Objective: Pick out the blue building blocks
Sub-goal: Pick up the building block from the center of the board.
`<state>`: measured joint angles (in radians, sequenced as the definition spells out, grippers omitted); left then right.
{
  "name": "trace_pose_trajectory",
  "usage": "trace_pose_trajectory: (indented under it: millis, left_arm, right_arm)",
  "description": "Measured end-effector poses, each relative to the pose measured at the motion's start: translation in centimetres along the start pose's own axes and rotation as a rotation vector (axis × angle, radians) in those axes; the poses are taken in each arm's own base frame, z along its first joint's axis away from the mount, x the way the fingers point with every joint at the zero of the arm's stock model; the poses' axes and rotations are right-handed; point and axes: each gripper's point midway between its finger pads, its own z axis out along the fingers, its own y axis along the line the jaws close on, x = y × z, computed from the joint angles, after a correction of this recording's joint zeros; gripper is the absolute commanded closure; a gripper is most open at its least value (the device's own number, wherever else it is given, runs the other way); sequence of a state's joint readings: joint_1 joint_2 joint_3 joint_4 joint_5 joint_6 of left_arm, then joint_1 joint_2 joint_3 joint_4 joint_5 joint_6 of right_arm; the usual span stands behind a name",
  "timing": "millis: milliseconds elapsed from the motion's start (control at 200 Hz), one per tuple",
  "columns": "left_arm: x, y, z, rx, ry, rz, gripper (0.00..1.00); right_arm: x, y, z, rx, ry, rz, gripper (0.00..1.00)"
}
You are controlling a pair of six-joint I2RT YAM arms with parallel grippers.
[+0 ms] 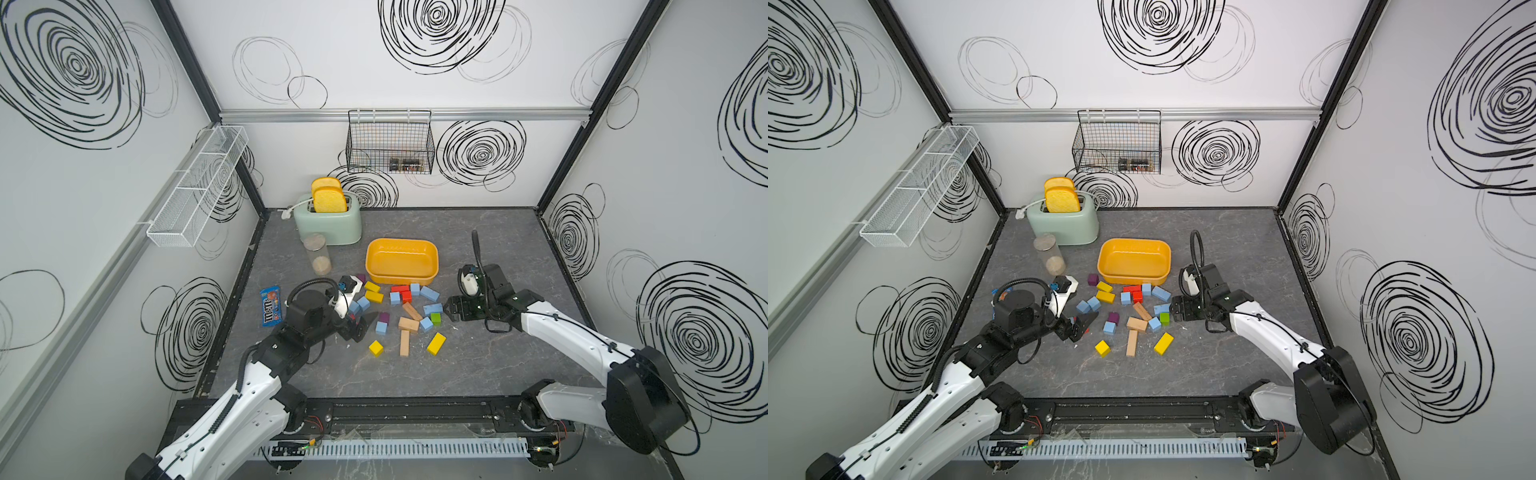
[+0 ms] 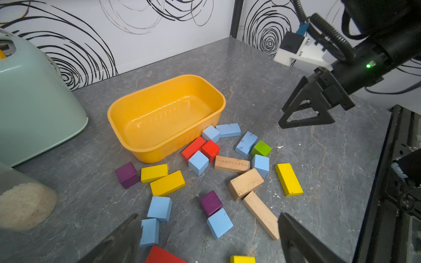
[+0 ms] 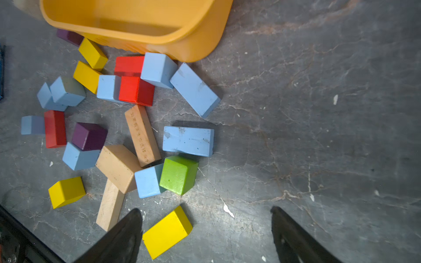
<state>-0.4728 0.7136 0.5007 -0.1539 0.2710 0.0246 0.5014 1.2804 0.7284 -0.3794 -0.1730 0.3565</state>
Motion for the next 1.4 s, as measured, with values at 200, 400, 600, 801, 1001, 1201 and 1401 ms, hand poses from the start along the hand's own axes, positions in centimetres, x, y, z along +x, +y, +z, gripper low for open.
trace_pose_trajectory:
  millis: [200, 400, 600, 801, 1001, 1201, 1401]
  left_arm:
    - [0.0, 0.0, 0.2, -0.004, -0.009, -0.004, 0.04]
    - [0.2, 0.2, 0.3, -0.012, -0.013, -0.005, 0.04]
    - [-0.1, 0.4, 0.3, -0.021, -0.025, -0.005, 0.04]
    - [0.2, 0.6, 0.3, -0.034, -0.022, -0.006, 0.04]
    - [0.1, 0.8, 0.2, -0.047, -0.028, -0.005, 0.04]
    - [0.1, 0.9, 0.2, -0.054, -0.027, -0.005, 0.04]
    - [0.1, 1.1, 0.1, -0.066, -0.027, -0.005, 0.04]
  right_arm:
    - [0.9, 0.6, 2.4, 0.028, 0.083, 0.01, 0.02]
    - [0.1, 1.6, 3.1, 0.037, 0.08, 0.01, 0.01]
    - [-0.8, 1.6, 4.4, 0.071, 0.088, 0.015, 0.01]
    - [-1.9, 1.9, 5.4, 0.107, 0.088, 0.0, 0.0]
    - [-2.0, 2.0, 6.6, 0.14, 0.11, -0.017, 0.01]
    - [-1.5, 1.3, 7.7, 0.19, 0.14, -0.026, 0.06]
    - [-1.3, 1.3, 8.4, 0.212, 0.158, -0.038, 0.07]
